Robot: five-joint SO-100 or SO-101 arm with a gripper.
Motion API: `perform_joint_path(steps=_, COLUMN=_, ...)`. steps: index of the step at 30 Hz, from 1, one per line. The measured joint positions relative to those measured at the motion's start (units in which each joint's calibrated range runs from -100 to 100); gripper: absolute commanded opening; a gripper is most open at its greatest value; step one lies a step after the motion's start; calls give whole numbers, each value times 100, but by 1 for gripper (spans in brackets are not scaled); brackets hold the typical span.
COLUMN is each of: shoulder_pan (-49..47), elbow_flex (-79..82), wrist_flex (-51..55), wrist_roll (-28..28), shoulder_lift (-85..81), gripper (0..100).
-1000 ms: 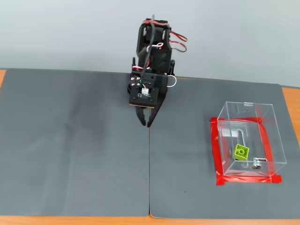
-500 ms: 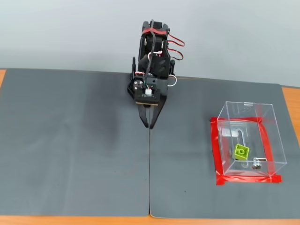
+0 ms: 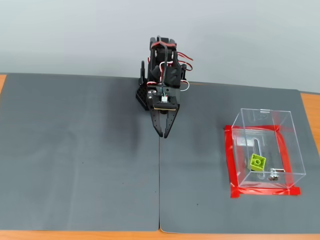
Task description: Pick the green lego block and place it into the transparent box
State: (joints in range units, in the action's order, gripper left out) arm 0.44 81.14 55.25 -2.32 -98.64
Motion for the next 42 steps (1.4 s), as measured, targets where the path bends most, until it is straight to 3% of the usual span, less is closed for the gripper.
perform_joint_path(steps=16, shoulder_pan=0, elbow_flex=1419, wrist_flex=-338, wrist_roll=-88, shoulder_lift=-59, gripper=2)
perform_joint_path(steps=26, shoulder_pan=0, elbow_flex=1437, wrist_flex=1223, wrist_roll=-88, shoulder_lift=-59, gripper=2)
perform_joint_path(steps=42, shoulder_pan=0, elbow_flex=1437, wrist_flex=1934, wrist_roll=-88, shoulder_lift=-68, gripper=2)
